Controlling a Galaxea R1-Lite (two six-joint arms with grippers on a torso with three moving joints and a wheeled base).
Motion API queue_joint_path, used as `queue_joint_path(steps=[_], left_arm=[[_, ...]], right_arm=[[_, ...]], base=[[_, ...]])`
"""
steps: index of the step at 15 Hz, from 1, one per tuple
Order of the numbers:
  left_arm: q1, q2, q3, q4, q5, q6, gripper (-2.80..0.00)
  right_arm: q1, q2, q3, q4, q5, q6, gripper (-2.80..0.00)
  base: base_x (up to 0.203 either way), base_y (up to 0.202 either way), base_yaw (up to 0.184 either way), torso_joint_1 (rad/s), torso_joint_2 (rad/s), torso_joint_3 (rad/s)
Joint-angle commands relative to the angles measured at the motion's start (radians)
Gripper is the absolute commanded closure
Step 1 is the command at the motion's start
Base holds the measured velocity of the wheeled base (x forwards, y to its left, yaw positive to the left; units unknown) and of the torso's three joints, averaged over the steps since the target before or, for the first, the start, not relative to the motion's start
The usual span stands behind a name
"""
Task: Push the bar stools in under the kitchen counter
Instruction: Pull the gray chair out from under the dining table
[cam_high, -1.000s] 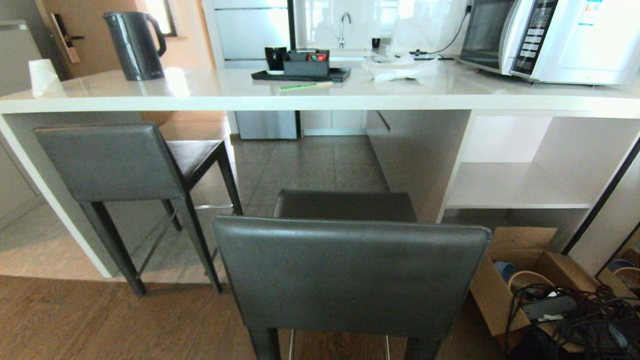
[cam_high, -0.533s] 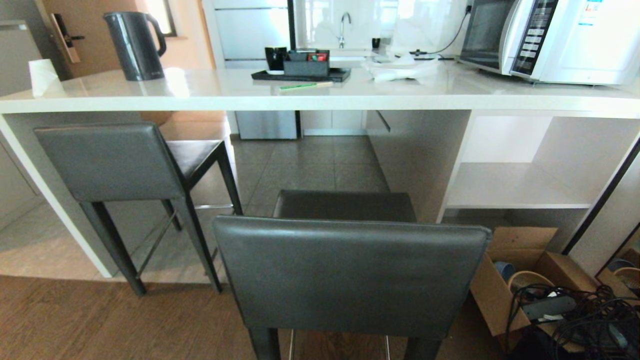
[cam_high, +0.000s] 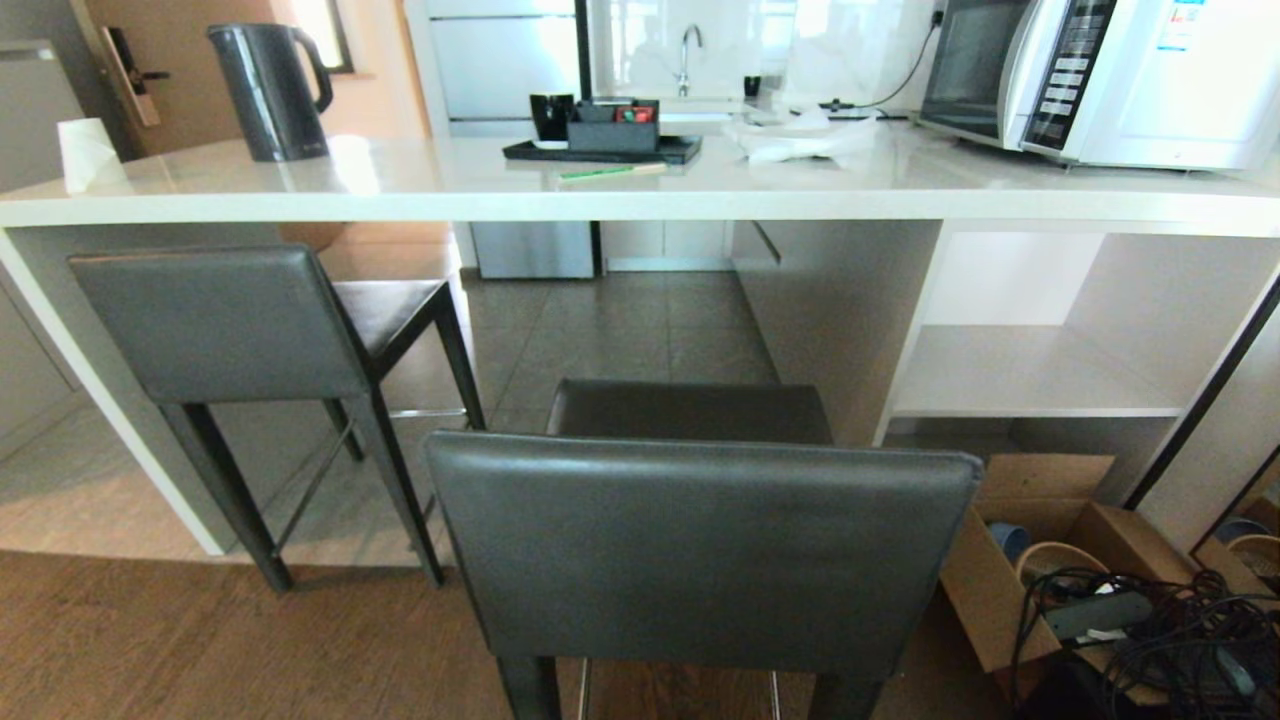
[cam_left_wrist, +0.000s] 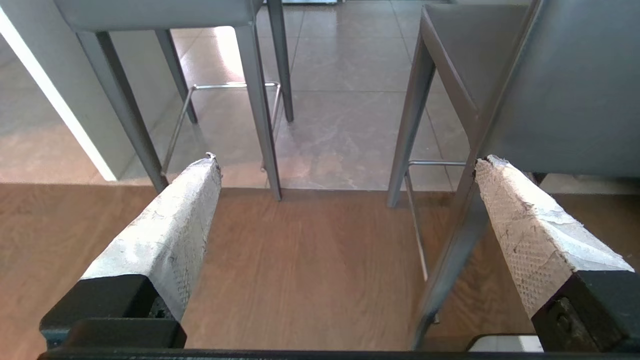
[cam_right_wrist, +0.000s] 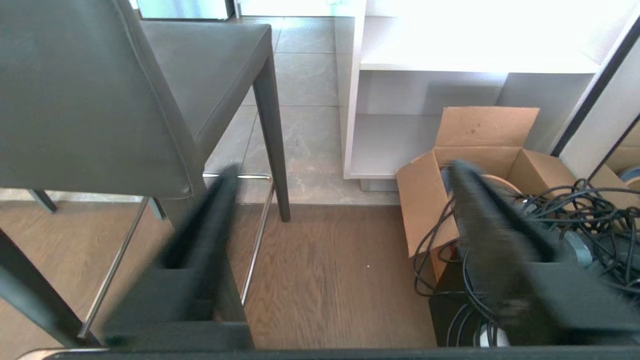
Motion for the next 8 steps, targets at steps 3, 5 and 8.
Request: queue_joint_path(steps=[3,5,8], left_arm=[[0.0,0.001,0.003,-0.002,0.003,-0.005,-2.8],[-0.002,0.0,0.002,-0.004,0.003,-0.008,-2.8],[-0.003,0.002,0.001,-0.005,0.009,-0.045,-2.8]], right_arm=[[0.0,0.002,-0.001,-0.002,-0.003,0.008,0.0],[0.0,0.003,-0.002,-0.002,-0.003,0.009,0.0],[0.0,0.001,-0.002,-0.002,-0.005,0.016,0.0]], base=[[0.0,0.0,0.0,0.0,0.0,0.0],[0.0,0.0,0.0,0.0,0.0,0.0],[0.0,0.0,0.0,0.0,0.0,0.0]])
